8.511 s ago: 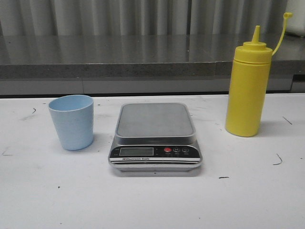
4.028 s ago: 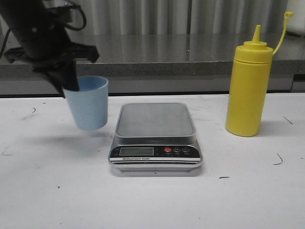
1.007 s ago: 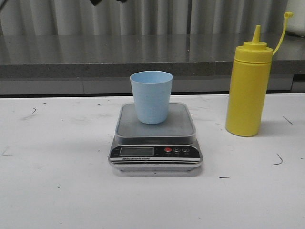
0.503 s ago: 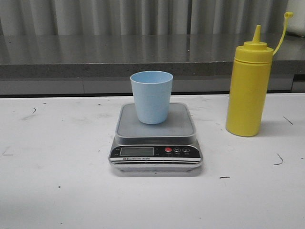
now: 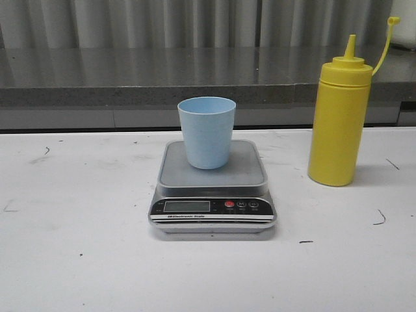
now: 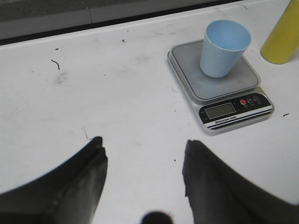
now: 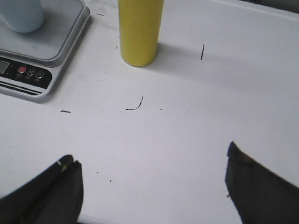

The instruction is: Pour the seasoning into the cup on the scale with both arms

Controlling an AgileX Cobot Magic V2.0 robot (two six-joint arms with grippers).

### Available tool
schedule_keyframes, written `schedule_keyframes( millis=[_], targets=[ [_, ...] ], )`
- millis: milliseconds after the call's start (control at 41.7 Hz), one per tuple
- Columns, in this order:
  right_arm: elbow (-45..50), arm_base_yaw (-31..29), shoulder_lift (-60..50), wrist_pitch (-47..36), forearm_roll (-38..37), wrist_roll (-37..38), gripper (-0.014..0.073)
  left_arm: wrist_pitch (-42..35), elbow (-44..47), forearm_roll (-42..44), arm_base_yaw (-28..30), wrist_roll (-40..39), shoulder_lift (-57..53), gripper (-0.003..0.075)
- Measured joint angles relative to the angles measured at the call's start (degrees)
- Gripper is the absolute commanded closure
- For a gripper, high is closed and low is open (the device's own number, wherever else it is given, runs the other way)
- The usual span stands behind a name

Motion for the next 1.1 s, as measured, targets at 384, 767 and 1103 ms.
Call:
schedule_keyframes(
  millis=[384,767,1103],
  targets=[
    [-16.49,0.00,18.32,6.94,3.82,-0.25,-0.0041,0.00,0.41,0.00,0.00,-0.02,-0.02,0.0351],
    [-15.97,3.42,37.67,-3.85,5.50,-0.25,-0.0041,0.00,0.41,0.00,0.00,-0.02,-0.02,0.0351],
    [2.76,3.55,41.78,-46.45,7.51,-0.25,-0.0041,0.00,0.41,0.00,0.00,-0.02,-0.02,0.0351]
  ],
)
